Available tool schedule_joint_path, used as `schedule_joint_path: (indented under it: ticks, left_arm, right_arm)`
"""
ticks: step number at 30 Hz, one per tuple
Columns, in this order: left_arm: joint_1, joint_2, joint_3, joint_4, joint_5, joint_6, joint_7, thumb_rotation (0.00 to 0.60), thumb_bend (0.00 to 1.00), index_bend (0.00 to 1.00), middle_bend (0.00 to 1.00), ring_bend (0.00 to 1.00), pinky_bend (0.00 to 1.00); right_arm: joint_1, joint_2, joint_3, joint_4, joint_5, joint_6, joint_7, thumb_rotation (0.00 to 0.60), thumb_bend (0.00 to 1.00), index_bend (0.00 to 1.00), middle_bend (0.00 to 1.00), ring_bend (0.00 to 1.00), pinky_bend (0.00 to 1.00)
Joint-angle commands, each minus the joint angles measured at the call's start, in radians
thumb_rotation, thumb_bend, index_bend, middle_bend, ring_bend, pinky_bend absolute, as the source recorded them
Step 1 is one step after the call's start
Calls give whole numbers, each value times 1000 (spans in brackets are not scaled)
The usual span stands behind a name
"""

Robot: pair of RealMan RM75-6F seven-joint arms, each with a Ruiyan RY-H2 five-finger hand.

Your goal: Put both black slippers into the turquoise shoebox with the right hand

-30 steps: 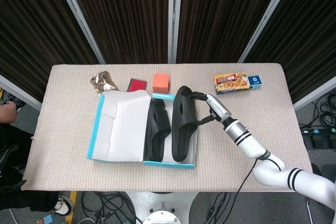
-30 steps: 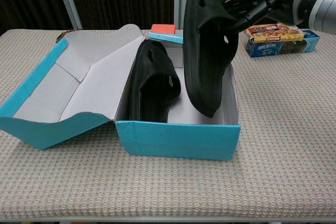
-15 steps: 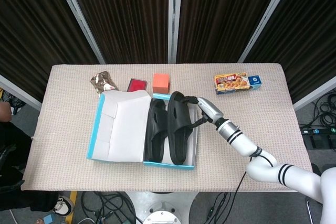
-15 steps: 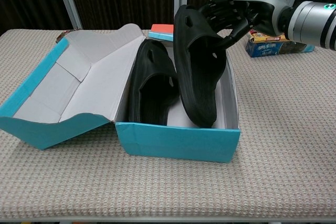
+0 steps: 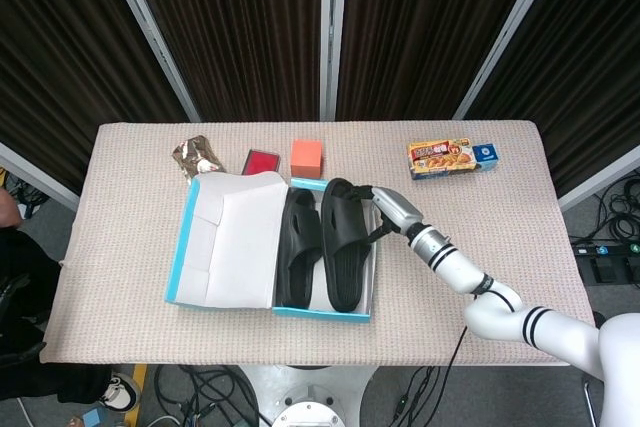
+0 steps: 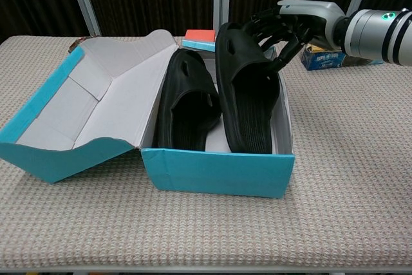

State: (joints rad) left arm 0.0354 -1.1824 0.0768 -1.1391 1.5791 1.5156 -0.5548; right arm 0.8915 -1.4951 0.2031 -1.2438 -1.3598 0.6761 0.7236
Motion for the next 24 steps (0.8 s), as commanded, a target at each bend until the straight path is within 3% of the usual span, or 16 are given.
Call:
schedule_joint_path:
  ticks: [1,18,21,24]
  left_arm:
    - [0,0,-1,1,-1,-1,-1,600,0,90,162,51,81]
    - [-2,0,1,1,1,-7,-6,600,0,93,162,51,81]
    - [-2,0,1,2,0,-8,-8,600,0,93,162,51,81]
    - [-2,0,1,3,0,-9,-10,600,0,93,162,51,81]
  right_arm:
    - [6,-6,-1,5,4,-10,-7,600,87,562,528,183,208]
    - [29,11,0,-2,70,-122,-58,600,92,558,504,181,209]
    - [34,24,3,-19,72,-140,-65,600,16,463,442,144,209]
    - [41,38,5,-34,73,-158,-72,600,0,299,327,66,203]
